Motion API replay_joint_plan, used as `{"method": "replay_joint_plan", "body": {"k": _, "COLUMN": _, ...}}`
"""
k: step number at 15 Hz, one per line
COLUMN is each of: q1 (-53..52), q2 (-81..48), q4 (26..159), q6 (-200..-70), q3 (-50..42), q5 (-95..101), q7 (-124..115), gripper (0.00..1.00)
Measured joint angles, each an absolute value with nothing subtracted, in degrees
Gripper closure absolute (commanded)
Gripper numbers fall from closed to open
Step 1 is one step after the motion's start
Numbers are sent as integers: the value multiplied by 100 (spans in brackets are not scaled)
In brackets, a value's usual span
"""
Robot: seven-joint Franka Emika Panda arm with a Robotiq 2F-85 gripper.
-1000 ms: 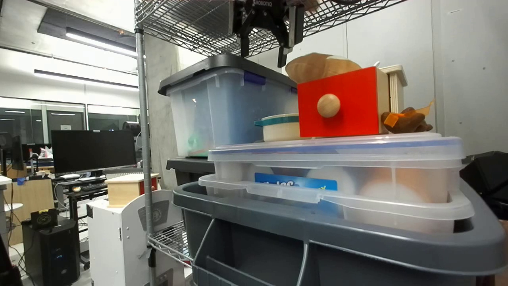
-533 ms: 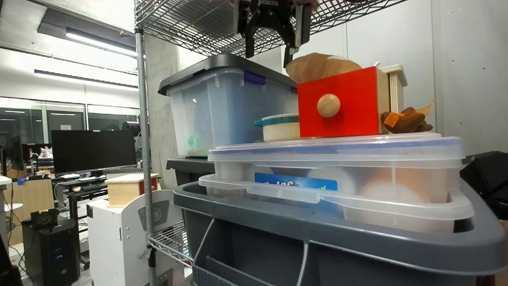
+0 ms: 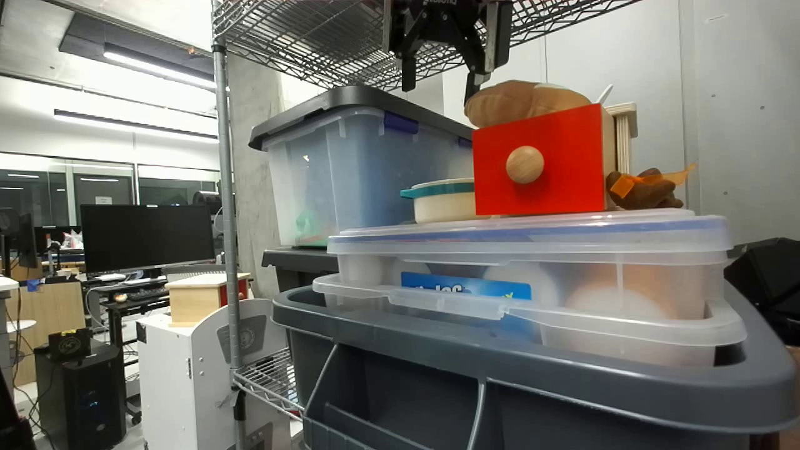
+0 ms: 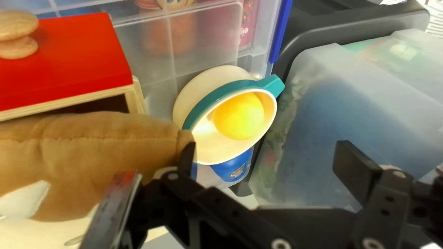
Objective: Put the bread plushy in the drawer
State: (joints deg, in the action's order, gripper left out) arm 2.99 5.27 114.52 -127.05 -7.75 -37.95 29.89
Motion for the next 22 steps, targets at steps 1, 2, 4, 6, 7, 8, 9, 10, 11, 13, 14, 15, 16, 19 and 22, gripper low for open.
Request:
{"method": "replay_joint_plan", "body": {"k": 1, "q1": 298, "q2": 527, "q4": 11453, "q6": -12705, "q3": -775, "q5": -3795, "q7": 2989, "gripper": 0}}
{"method": "replay_joint_plan", "body": {"k": 2, "q1": 297, "q2": 527, "q4": 11453, "q6": -12705, "q3": -775, "q5": -3795, "q7": 2989, "gripper": 0}}
{"method": "replay_joint_plan", "body": {"k": 4, "q1": 296, "q2": 527, "q4": 11452, "q6": -12705, "q3": -774, "q5": -3795, "q7": 2989, "gripper": 0}}
{"method": "replay_joint_plan", "body": {"k": 6, "q1": 295, "q2": 527, "q4": 11452, "q6": -12705, "q3": -774, "q5": -3795, "q7": 2989, "gripper": 0}}
{"method": "replay_joint_plan", "body": {"k": 7, "q1": 294, "q2": 527, "q4": 11452, "q6": -12705, "q3": -773, "q5": -3795, "q7": 2989, "gripper": 0}}
{"method": "replay_joint_plan", "body": {"k": 8, "q1": 292, "q2": 527, "q4": 11451, "q6": -12705, "q3": -771, "q5": -3795, "q7": 2989, "gripper": 0}}
{"method": "replay_joint_plan", "body": {"k": 9, "q1": 289, "q2": 527, "q4": 11450, "q6": -12705, "q3": -766, "q5": -3794, "q7": 2989, "gripper": 0}}
{"method": "replay_joint_plan", "body": {"k": 10, "q1": 287, "q2": 527, "q4": 11450, "q6": -12705, "q3": -756, "q5": -3781, "q7": 2989, "gripper": 0}}
{"method": "replay_joint_plan", "body": {"k": 11, "q1": 282, "q2": 527, "q4": 11450, "q6": -12705, "q3": -737, "q5": -3764, "q7": 2989, "gripper": 0}}
{"method": "replay_joint_plan", "body": {"k": 13, "q1": 259, "q2": 527, "q4": 11451, "q6": -12708, "q3": -668, "q5": -3733, "q7": 2986, "gripper": 0}}
{"method": "replay_joint_plan", "body": {"k": 14, "q1": 240, "q2": 527, "q4": 11451, "q6": -12708, "q3": -621, "q5": -3715, "q7": 2981, "gripper": 0}}
{"method": "replay_joint_plan", "body": {"k": 15, "q1": 219, "q2": 528, "q4": 11451, "q6": -12712, "q3": -566, "q5": -3680, "q7": 2968, "gripper": 0}}
{"method": "replay_joint_plan", "body": {"k": 16, "q1": 194, "q2": 530, "q4": 11451, "q6": -12713, "q3": -507, "q5": -3621, "q7": 2940, "gripper": 0}}
{"method": "replay_joint_plan", "body": {"k": 19, "q1": 100, "q2": 549, "q4": 11463, "q6": -12713, "q3": -363, "q5": -3356, "q7": 2784, "gripper": 0}}
{"method": "replay_joint_plan", "body": {"k": 22, "q1": 55, "q2": 609, "q4": 11524, "q6": -12713, "q3": -260, "q5": -3010, "q7": 2532, "gripper": 0}}
